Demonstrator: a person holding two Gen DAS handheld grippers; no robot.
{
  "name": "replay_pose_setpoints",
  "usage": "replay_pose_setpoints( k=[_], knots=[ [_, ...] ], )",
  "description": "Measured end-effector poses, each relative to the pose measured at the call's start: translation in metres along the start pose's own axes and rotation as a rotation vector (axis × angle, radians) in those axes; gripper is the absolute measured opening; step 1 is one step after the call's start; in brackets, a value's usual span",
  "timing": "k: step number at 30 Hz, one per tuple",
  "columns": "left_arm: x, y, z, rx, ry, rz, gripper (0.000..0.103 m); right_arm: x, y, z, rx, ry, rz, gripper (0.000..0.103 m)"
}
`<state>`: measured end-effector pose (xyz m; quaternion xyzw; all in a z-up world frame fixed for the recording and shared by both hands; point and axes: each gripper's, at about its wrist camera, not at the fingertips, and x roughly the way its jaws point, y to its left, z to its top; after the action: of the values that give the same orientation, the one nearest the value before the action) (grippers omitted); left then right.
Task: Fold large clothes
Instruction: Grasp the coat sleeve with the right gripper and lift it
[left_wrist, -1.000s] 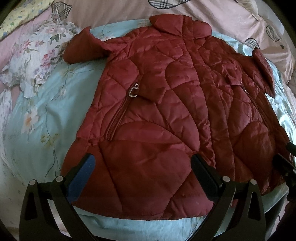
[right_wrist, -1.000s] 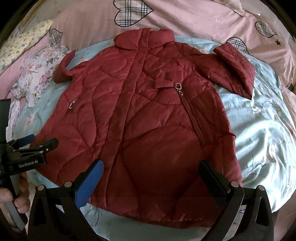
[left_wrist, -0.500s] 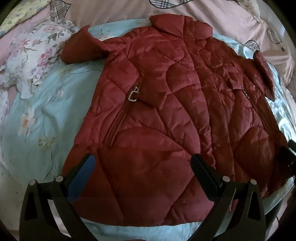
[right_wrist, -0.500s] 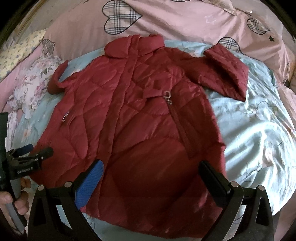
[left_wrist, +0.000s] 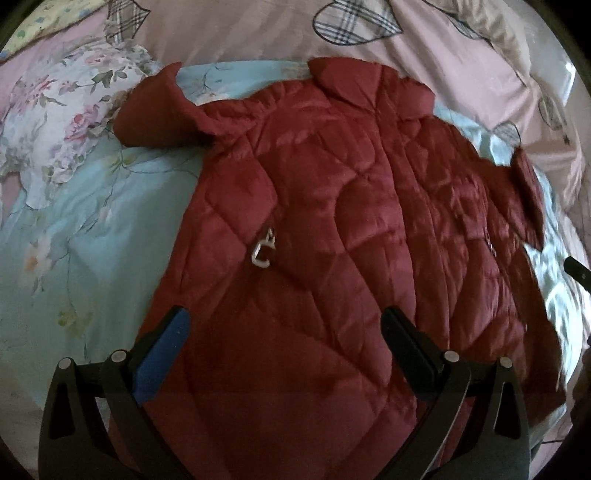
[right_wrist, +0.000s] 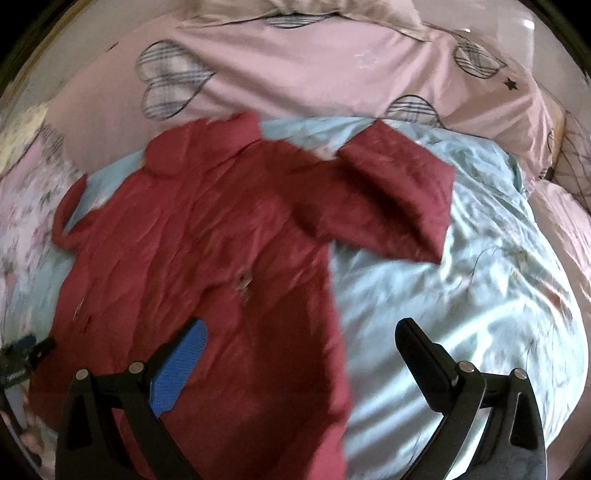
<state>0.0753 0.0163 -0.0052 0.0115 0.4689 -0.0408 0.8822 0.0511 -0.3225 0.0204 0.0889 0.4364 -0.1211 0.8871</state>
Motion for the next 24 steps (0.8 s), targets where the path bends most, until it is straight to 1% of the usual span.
replay_pose_setpoints(
  k=[2,4,5,7,9,11,12,16,17,18,19,20,21,22,24],
  knots=[
    [0.004,0.004,0.009,-0.025,-0.017,-0.019,0.103,0.013,-0.018,0.018,0.027,-0.023,-0.013,0.101],
    [0.008,0.007,0.018,-0.052,-0.032,-0.023,0.103,0.025,-0.033,0.035,0.036,-0.043,-0.046,0.101],
    [0.012,0.006,0.021,-0.046,-0.022,-0.015,0.103,0.029,-0.04,0.043,0.04,-0.051,-0.06,0.101],
    [0.022,0.002,0.028,-0.001,-0.001,-0.002,0.103,0.048,-0.053,0.059,0.054,-0.049,-0.072,0.097],
    [0.032,0.0,0.033,0.016,0.038,0.013,0.103,0.064,-0.062,0.073,0.046,-0.046,-0.11,0.094],
    [0.039,0.0,0.036,0.003,0.053,-0.035,0.103,0.085,-0.072,0.084,0.046,-0.032,-0.144,0.093],
    [0.041,-0.001,0.036,0.004,0.053,-0.045,0.103,0.096,-0.077,0.089,0.049,-0.021,-0.155,0.091],
    [0.05,-0.008,0.041,0.034,0.058,-0.013,0.103,0.129,-0.088,0.099,0.021,0.001,-0.231,0.079],
    [0.052,-0.009,0.042,0.037,0.058,-0.007,0.103,0.133,-0.091,0.1,0.017,0.005,-0.244,0.078],
    [0.054,-0.01,0.044,0.041,0.058,0.0,0.103,0.14,-0.095,0.101,0.014,0.008,-0.259,0.074],
    [0.056,-0.011,0.046,0.043,0.061,0.001,0.103,0.145,-0.099,0.103,0.017,0.008,-0.273,0.066],
    [0.059,-0.011,0.048,0.044,0.07,0.004,0.103,0.148,-0.103,0.104,0.026,0.01,-0.274,0.062],
    [0.063,-0.012,0.05,0.045,0.08,0.006,0.103,0.151,-0.106,0.104,0.037,0.011,-0.266,0.05],
    [0.066,-0.012,0.051,0.043,0.085,0.002,0.103,0.153,-0.11,0.105,0.053,0.008,-0.252,0.036],
    [0.071,-0.011,0.054,0.029,0.092,-0.002,0.103,0.147,-0.108,0.107,0.068,-0.014,-0.23,0.022]
  ],
)
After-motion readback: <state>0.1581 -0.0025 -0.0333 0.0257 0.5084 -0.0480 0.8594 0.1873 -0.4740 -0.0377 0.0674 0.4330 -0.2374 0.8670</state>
